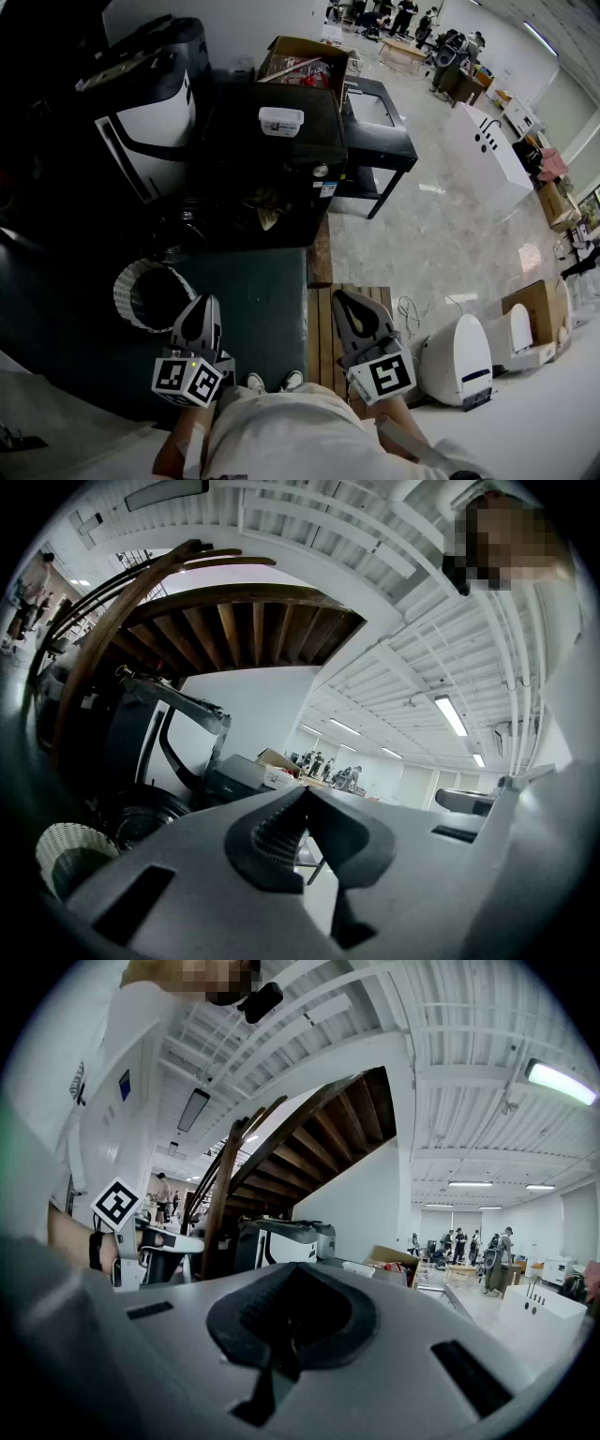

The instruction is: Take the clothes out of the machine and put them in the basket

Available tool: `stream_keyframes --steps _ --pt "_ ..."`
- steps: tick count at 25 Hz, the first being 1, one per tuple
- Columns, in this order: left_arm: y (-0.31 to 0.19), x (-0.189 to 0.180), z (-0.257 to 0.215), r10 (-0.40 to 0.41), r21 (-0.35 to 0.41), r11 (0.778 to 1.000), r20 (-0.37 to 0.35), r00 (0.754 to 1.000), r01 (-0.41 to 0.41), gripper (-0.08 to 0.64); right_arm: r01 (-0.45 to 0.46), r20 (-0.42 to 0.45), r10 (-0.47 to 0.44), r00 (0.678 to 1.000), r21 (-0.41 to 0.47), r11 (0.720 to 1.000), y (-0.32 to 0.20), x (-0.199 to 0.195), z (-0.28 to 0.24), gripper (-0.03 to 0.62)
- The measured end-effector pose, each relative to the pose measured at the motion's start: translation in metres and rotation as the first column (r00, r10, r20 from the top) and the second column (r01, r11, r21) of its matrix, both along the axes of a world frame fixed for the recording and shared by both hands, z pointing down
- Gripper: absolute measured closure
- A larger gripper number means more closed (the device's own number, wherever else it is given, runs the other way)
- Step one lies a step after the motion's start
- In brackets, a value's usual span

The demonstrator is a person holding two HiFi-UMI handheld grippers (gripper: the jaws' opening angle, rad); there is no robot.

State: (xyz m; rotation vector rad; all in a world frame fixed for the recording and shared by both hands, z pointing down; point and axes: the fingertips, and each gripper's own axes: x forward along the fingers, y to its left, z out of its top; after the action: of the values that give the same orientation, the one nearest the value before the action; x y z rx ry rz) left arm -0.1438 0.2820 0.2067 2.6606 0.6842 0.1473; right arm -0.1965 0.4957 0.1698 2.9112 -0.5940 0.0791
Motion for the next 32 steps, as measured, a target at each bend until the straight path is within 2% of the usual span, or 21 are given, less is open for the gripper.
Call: stream_keyframes --steps 10,15,21,22,24,25,27,29,32 --pt "0.004 -0.013 0.013 0.015 0.024 1.0 0.034 0.999 -0.016 0.548 -0.002 0.016 0.002 1.0 0.01 1.0 0.003 -0.013 0.007 0.578" --pt "0.008 -0.011 0.015 0.008 0.029 1.0 0.039 0.999 -0.009 0.548 0.01 0.033 -0.012 0.999 0.077 0.997 0.01 -0.016 0.008 0.578" --pt "0.014 -0.003 0.012 0.017 -0.077 0.997 0.037 0.999 -0.014 0.545 -0.007 0.032 0.004 0.999 0.082 0.997 0.027 -0.018 0.013 0.578" --pt "0.016 0.0 0.013 0.017 -0.097 0.995 0.043 0.999 -0.013 0.521 -0.009 0.032 0.006 0.999 0.083 0.996 0.03 -0.018 0.014 0.578" --pt "0.018 0.006 0.016 0.01 -0.14 0.99 0.059 0.998 -0.002 0.353 -0.012 0.03 0.009 1.0 0.086 0.996 0.038 -0.017 0.013 0.578" --pt "0.019 0.01 0.018 0.003 -0.164 0.986 0.069 0.998 0.008 0.233 -0.012 0.026 0.01 1.0 0.088 0.996 0.042 -0.016 0.013 0.578" --pt "0.02 0.017 0.024 -0.014 -0.208 0.978 0.089 0.996 0.032 0.113 -0.013 0.02 0.011 1.0 0.09 0.996 0.051 -0.015 0.012 0.578" --pt "0.024 0.022 0.027 -0.019 -0.228 0.973 0.11 0.994 0.044 0.043 -0.013 0.018 0.011 1.0 0.097 0.995 0.06 -0.013 0.012 0.578" --pt "0.031 0.03 0.032 -0.013 -0.224 0.974 0.108 0.994 0.037 0.008 -0.007 0.023 0.004 1.0 0.112 0.994 0.072 -0.007 0.016 0.578"
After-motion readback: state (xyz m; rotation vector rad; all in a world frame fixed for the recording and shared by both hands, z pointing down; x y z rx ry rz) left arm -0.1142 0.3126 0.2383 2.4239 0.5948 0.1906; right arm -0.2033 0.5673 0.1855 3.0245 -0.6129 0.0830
